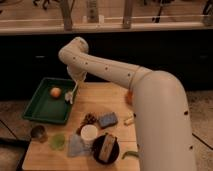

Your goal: Wipe tray with brush

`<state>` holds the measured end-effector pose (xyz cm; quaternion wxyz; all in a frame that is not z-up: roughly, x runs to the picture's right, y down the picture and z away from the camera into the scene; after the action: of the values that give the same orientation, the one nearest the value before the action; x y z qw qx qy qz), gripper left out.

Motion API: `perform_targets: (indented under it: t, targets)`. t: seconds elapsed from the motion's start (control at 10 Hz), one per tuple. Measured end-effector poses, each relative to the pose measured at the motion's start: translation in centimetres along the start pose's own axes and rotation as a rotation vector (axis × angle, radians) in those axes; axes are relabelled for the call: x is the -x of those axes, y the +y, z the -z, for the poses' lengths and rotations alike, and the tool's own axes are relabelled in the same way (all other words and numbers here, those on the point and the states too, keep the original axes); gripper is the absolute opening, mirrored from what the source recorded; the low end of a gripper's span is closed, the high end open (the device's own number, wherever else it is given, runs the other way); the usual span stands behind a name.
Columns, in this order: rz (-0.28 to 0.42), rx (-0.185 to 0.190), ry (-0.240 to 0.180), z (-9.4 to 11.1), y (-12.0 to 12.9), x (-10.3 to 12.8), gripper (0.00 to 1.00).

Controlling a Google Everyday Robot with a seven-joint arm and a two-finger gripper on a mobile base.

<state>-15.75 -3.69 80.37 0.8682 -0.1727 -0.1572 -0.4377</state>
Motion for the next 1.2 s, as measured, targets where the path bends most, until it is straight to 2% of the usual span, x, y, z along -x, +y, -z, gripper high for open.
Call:
perform_targets:
  t: [0.3,0.8,1.2]
  targets:
    - [0.014,0.003,-0.005,-1.6,-1.5,1.3,0.0]
    - [-0.062,0.014,0.021,-5.5,-1.2,1.9,0.0]
    - [-0.109,0.029,0.041,-7.1,-0.3,2.4,0.0]
